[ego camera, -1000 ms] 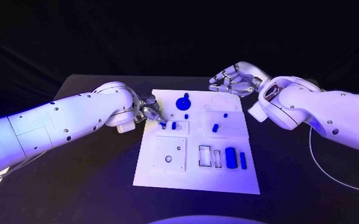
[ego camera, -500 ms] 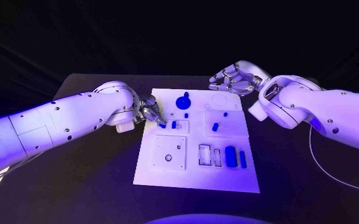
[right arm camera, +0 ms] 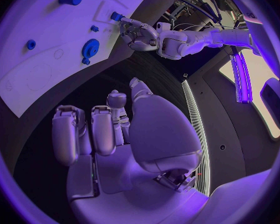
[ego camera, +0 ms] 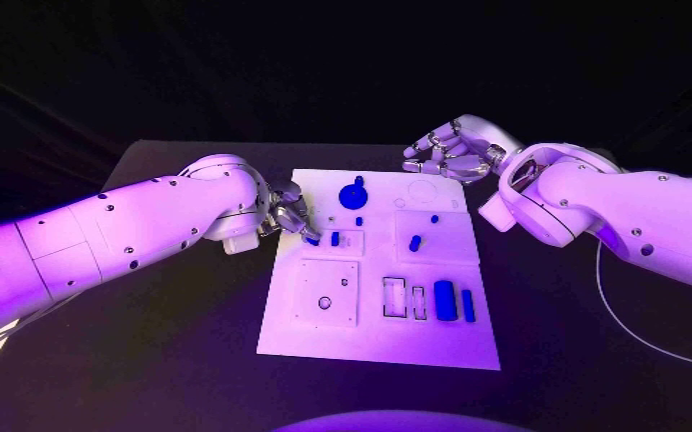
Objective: Assemble the parts on the task board
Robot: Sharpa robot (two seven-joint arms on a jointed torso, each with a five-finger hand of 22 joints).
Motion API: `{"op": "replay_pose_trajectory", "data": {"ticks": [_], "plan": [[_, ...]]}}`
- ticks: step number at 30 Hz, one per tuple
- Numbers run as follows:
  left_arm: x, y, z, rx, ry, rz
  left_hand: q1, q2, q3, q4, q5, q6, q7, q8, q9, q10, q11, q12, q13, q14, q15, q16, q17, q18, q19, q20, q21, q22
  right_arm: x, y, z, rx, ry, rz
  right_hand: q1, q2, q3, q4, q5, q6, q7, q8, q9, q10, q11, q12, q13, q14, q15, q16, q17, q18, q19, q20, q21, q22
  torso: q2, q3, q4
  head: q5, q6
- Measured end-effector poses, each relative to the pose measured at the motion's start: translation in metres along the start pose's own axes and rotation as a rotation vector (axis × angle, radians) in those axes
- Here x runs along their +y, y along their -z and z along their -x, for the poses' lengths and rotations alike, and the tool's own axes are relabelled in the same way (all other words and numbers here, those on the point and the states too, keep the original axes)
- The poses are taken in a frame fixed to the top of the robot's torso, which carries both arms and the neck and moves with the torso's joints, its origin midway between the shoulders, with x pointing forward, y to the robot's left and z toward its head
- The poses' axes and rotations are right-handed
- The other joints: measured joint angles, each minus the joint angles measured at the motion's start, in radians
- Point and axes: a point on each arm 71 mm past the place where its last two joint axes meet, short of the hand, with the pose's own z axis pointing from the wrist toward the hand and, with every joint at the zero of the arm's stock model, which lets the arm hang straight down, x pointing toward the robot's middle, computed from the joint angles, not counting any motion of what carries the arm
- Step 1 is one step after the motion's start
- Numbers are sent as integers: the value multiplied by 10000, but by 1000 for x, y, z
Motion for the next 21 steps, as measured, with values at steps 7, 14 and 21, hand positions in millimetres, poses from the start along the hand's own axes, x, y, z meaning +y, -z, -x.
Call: {"op": "replay_pose_trajectory", "data": {"ticks": [7, 14, 21], "plan": [[-3, -1, 0, -36, -95, 95, -140, 16, 0, -1, 469, 38, -5, 1, 14, 68, -29, 69, 40, 0, 0, 0, -1, -1, 0, 0, 0, 0, 0, 0, 0, 5, -1, 2, 54, 53, 0, 0, 0, 34, -34, 0, 0, 0, 0, 0, 0, 0, 0, 0, -1, 0, 0, 0, 0, 0, 0, 4, -3, -1, -11], [-7, -3, 0, -28, -206, 196, -527, 37, 200, -144, 653, 130, -62, 78, -4, 161, -85, 69, 90, -2, -2, 0, -2, 0, 0, 0, 3, -1, 0, 0, 0, 8, -2, -2, 54, 53, 0, 0, 0, 34, -34, 0, 0, 0, 0, 0, 0, 0, 0, 0, -1, 0, 0, 0, 0, -1, -1, 5, -15, -30, -18], [-10, -5, 0, 14, -314, 345, -923, 205, 320, -264, 654, 237, -96, 92, -107, 262, -119, 133, 189, 0, -71, 0, -3, -2, -16, -57, 116, -2, -1, 1, 1, -2, 2, -20, 53, 53, 0, 0, 0, 34, -34, 0, 0, 0, 0, 0, 0, 0, 0, 0, -2, 0, 0, 0, 0, 7, -7, 12, -12, -79, -27]]}}
